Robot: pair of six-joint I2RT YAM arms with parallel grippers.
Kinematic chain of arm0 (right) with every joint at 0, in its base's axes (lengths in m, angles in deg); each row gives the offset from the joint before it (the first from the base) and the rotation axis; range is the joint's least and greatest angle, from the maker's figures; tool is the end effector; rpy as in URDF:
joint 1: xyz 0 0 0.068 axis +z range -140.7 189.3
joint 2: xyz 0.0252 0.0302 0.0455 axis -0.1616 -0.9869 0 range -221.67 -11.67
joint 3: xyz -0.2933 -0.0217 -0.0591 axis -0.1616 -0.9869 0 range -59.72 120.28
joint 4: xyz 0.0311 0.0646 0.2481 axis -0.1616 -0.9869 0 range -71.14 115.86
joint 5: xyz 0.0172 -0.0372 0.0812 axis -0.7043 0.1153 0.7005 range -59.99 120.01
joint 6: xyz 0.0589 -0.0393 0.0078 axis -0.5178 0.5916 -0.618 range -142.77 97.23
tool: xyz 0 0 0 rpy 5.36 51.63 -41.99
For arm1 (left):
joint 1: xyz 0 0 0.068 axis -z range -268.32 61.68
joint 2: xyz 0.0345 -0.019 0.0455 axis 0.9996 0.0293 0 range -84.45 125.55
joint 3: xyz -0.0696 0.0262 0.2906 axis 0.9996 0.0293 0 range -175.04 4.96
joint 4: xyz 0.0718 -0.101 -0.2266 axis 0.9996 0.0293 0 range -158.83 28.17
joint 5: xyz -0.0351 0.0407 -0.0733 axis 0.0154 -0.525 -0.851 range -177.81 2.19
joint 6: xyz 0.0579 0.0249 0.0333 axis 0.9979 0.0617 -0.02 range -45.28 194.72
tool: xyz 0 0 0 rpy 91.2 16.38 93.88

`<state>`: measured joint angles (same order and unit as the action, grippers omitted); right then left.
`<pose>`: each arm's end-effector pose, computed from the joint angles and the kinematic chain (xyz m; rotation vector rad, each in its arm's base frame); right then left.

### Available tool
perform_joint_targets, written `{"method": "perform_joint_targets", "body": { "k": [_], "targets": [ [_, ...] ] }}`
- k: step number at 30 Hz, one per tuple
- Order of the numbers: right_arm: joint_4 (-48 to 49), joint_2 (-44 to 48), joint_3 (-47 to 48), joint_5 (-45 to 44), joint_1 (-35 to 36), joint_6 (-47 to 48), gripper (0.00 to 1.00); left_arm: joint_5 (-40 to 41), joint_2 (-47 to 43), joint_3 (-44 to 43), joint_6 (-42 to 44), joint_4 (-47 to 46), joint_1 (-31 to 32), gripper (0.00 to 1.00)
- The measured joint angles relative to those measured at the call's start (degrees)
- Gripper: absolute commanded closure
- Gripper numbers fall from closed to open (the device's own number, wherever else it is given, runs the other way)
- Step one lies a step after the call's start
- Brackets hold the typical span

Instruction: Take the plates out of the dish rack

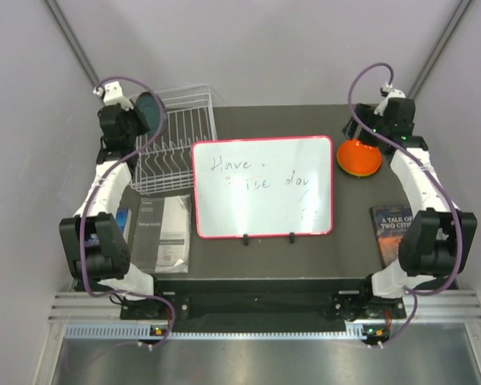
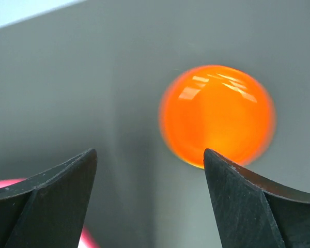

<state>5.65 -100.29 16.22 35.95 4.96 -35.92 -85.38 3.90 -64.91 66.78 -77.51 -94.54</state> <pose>0.3722 -0.0222 0.3390 0.2665 2.1314 0.2007 0.3878 0.0448 0.3631 -0.2455 1.7244 0.0149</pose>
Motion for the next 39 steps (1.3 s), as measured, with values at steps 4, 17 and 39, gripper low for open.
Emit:
{"method": "perform_joint_targets", "body": {
  "k": [4,17,39],
  "targets": [
    [4.7,0.1,0.5,7.4,5.1,-2.2,0.16,-10.1,0.2,-1.0,-10.8,-3.7,0.2,1.0],
    [15.6,-7.8,12.4,20.3,18.9,-7.7,0.14,-30.6,8.7,-4.5,-34.4,-19.5,9.9,1.0],
    [24.3,-12.7,14.1,27.4,22.7,-12.3,0.3,-38.6,17.7,-9.2,-43.9,-28.6,21.8,1.0]
  ]
}}
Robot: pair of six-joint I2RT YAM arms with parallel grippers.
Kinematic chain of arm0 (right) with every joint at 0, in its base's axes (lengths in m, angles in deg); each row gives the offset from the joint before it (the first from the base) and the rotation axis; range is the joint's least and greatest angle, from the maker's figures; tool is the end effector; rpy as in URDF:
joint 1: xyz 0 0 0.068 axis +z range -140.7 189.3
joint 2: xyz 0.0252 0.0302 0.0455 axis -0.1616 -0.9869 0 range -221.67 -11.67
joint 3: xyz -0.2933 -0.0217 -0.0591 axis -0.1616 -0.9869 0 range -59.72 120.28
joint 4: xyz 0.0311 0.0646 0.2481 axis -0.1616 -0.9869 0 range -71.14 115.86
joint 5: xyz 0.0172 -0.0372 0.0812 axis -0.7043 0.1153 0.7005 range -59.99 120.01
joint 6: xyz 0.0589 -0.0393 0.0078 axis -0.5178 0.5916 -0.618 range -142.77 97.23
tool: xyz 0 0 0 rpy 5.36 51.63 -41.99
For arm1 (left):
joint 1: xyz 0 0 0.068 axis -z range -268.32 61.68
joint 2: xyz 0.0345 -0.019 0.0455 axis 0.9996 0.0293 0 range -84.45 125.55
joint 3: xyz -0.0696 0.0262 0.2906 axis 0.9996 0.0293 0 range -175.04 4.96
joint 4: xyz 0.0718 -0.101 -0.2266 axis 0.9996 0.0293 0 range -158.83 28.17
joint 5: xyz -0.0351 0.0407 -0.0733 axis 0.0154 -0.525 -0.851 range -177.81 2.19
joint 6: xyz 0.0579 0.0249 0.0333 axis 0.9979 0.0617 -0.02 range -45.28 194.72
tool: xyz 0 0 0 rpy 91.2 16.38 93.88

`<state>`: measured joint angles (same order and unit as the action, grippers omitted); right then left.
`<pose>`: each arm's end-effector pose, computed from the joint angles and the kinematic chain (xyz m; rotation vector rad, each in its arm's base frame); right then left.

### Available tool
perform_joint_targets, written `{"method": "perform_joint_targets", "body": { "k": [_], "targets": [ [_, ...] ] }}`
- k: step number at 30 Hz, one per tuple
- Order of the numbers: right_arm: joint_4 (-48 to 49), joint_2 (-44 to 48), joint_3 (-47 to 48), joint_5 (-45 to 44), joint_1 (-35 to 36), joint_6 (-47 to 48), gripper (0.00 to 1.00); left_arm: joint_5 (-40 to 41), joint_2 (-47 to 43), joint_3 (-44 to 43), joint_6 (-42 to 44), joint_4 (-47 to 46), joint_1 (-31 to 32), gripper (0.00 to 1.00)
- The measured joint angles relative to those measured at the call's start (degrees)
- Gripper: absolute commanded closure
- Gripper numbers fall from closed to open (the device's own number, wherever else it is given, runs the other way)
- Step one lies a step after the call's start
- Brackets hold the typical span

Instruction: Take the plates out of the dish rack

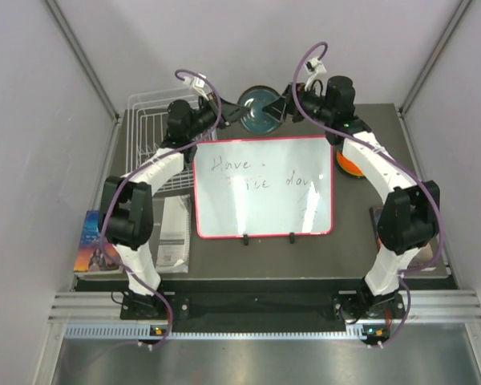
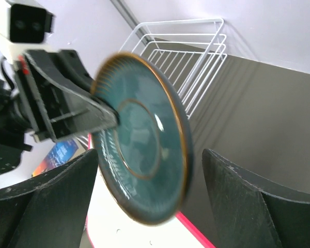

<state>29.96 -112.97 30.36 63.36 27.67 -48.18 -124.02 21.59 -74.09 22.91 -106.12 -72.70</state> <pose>0.4149 0.1716 0.3964 -0.3506 1.7553 1.0505 0.4362 -0.1579 0.3596 0.0911 1.5817 -1.3823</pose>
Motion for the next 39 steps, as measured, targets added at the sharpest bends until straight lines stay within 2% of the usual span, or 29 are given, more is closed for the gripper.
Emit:
{"method": "perform_joint_targets", "body": {
  "k": [1,4,5,9,10,11,12,13,15,16,21,29,33,39],
  "targets": [
    [0.5,-0.3,0.0,0.3,0.0,-0.2,0.4,-0.3,0.5,-0.1,-0.4,-0.2,0.3,1.0],
    [1.3,-1.7,0.3,0.5,-0.1,-0.7,0.78,-0.8,1.4,-0.4,-1.1,-0.4,0.8,1.0],
    [1.7,-2.4,0.3,0.7,-0.5,-1.2,1.0,-1.0,1.4,-0.5,-1.1,-0.4,0.8,1.0],
    [3.4,-3.2,0.3,2.8,-1.0,-5.2,1.0,-2.4,1.6,-0.7,-1.0,-1.2,-0.5,1.0],
    [3.9,-3.1,0.3,3.0,-1.1,-5.7,1.0,-2.7,1.6,-0.8,-1.0,-1.4,-0.6,0.89],
    [4.6,-3.0,0.1,3.0,-1.1,-5.8,1.0,-2.8,1.6,-1.2,-0.9,-1.7,-0.7,0.65],
    [5.2,-2.6,-0.5,2.7,-1.1,-5.9,1.0,-2.9,1.6,-1.3,-0.8,-1.7,-0.7,0.51],
    [5.4,-2.1,-0.9,2.5,-1.1,-5.9,1.0,-3.1,1.6,-1.5,-0.3,-1.7,-0.6,0.28],
    [5.0,-0.6,-2.2,0.1,-0.9,-4.0,1.0,-3.0,1.6,-1.7,0.8,-1.4,-0.5,0.18],
    [4.4,0.2,-3.0,-0.9,-0.8,-3.0,1.0,-3.2,1.6,-1.9,1.2,-1.4,-0.4,0.01],
    [1.7,4.8,-8.3,-7.1,-3.9,-0.6,1.0,-2.9,0.1,-2.0,2.9,-1.7,-2.9,0.01],
    [0.5,15.7,-17.0,-14.1,-19.3,0.4,1.0,0.2,-9.8,2.3,9.6,2.3,-13.9,0.01],
    [-0.5,18.6,-18.9,-17.1,-25.7,0.9,1.0,6.0,-16.4,5.0,17.5,9.0,-17.4,0.01],
    [-3.1,17.4,-24.1,-19.6,-31.6,0.7,1.0,19.3,-21.4,6.5,31.7,21.4,-17.9,0.01]
  ]
}}
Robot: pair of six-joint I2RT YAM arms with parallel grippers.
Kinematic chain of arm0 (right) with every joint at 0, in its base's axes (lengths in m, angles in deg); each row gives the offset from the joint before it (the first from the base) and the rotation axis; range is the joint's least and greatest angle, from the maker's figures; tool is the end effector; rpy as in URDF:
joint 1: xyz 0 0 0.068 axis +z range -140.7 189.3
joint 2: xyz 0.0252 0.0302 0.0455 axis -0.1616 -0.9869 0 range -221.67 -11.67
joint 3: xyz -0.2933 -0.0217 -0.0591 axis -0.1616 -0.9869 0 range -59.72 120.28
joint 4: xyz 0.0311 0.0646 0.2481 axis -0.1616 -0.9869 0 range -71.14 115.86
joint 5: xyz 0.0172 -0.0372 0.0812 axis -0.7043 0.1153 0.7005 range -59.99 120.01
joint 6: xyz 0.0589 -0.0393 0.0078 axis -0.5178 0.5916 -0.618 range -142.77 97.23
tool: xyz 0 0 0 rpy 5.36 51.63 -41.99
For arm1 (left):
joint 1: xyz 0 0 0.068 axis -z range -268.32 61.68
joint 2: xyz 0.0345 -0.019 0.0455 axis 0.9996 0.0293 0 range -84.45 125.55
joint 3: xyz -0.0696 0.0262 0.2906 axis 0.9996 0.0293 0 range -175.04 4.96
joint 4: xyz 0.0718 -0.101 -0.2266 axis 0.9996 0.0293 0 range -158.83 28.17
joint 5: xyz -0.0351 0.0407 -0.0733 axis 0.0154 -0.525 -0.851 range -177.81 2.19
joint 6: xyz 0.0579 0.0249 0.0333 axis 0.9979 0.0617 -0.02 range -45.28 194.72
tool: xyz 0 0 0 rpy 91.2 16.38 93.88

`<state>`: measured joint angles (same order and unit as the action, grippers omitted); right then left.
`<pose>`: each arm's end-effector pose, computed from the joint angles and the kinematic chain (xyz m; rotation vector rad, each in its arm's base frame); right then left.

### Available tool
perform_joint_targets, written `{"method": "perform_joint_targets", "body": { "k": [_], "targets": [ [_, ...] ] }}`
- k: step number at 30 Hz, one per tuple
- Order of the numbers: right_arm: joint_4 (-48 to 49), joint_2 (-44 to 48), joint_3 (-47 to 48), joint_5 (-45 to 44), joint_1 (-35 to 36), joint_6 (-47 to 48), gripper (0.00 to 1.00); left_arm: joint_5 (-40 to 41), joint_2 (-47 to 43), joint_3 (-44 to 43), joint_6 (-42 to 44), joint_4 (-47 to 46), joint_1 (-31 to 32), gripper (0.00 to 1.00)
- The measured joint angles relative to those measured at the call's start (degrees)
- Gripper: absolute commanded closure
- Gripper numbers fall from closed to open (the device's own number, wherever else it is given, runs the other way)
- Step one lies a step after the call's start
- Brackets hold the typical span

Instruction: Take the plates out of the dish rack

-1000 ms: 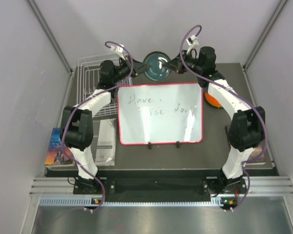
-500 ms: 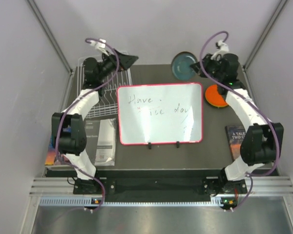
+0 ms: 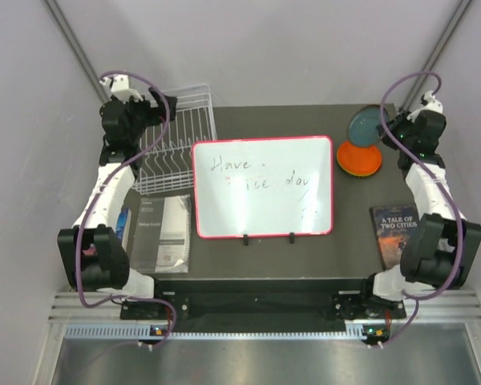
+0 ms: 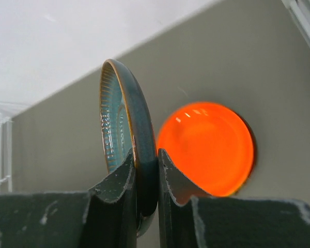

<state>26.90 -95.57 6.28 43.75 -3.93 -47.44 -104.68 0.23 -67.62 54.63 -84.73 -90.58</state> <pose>0.3561 -0.0695 0.3486 0.4478 1.8176 0.3612 0.3720 -0.0023 0.4208 -0.0578 1.5245 -0.4703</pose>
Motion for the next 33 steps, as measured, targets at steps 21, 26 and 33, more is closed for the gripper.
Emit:
{"method": "perform_joint_targets", "body": {
  "k": [21,26,33],
  "targets": [
    [-0.2,-20.8,1.6,3.1,-3.2,-0.9,0.9,12.3,-0.3,6.8,10.0,10.4,0.0,0.01],
    [-0.9,-22.1,3.5,3.5,-3.6,-1.4,0.67,12.2,-0.3,6.8,10.0,10.6,0.0,0.01],
    [-5.5,-23.8,5.4,2.8,-3.6,-0.3,0.4,12.2,0.2,6.8,10.0,10.8,0.0,0.01]
  ]
}}
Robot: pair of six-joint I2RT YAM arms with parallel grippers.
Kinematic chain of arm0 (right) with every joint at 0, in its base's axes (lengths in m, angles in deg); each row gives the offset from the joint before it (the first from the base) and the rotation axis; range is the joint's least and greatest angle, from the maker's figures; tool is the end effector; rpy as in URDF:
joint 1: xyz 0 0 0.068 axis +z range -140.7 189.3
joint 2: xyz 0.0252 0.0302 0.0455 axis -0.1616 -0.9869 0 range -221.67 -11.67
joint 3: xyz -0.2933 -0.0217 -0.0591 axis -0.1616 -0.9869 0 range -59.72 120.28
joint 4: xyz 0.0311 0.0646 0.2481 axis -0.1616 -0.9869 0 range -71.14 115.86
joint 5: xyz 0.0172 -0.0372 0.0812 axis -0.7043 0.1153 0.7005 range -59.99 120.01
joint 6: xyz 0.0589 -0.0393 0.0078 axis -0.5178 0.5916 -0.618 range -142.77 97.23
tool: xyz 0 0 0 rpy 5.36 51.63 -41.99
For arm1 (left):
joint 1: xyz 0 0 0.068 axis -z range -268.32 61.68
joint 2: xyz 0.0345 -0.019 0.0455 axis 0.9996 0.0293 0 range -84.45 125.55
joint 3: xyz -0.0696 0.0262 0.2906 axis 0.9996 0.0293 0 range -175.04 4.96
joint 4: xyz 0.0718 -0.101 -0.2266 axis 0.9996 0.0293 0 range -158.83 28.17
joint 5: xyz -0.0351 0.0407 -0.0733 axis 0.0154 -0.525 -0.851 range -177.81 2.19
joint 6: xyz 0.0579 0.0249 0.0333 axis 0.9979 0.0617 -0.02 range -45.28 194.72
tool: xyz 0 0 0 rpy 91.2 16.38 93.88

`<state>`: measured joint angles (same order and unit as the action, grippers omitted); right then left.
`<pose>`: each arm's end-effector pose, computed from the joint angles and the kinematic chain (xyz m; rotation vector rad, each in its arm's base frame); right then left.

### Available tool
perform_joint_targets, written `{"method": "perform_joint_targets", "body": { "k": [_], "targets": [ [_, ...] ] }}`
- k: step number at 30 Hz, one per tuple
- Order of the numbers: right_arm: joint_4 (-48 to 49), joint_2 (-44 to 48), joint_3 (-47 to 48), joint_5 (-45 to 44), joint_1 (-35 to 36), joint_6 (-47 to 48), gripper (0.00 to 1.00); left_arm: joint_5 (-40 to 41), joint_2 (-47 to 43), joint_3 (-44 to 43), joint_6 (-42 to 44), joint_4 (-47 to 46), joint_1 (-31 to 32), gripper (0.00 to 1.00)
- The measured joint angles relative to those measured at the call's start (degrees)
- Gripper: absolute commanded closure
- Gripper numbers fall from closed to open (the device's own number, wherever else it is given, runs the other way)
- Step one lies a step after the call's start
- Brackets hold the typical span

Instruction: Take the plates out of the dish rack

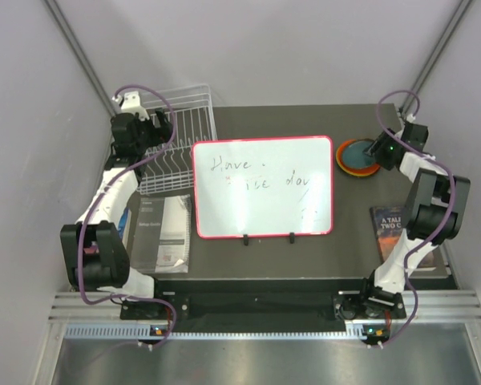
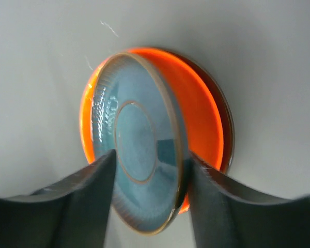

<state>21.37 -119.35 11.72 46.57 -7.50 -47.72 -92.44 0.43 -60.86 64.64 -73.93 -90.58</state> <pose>0.4237 -0.1105 0.2123 0.6682 2.1781 0.4039 0.3703 0.0099 0.3501 -0.1381 1.8117 -0.1701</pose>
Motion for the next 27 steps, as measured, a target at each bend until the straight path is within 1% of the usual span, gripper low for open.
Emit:
{"method": "perform_joint_targets", "body": {
  "k": [4,7,10,14,20,27],
  "targets": [
    [-2.9,0.0,0.0,-1.4,0.0,1.6,0.34,0.0,0.0,0.0,0.0,0.0,0.0,0.01],
    [-4.5,0.0,0.2,-2.5,0.1,2.8,0.31,0.0,0.0,0.0,0.0,0.0,0.0,0.01],
    [-6.9,0.2,1.5,-5.5,0.6,4.7,0.3,0.0,0.0,0.0,0.0,0.0,0.0,0.01],
    [-9.7,2.5,2.6,-12.3,1.6,8.0,0.29,-0.1,0.0,0.0,0.0,0.0,0.0,0.01],
    [-11.2,9.8,2.4,-19.6,2.4,11.5,0.28,-0.2,0.0,0.0,0.2,0.3,0.0,0.01],
    [-6.5,23.0,-2.5,-21.3,5.2,14.5,0.28,-0.4,0.0,-2.1,0.2,3.9,0.0,0.01]
  ]
}}
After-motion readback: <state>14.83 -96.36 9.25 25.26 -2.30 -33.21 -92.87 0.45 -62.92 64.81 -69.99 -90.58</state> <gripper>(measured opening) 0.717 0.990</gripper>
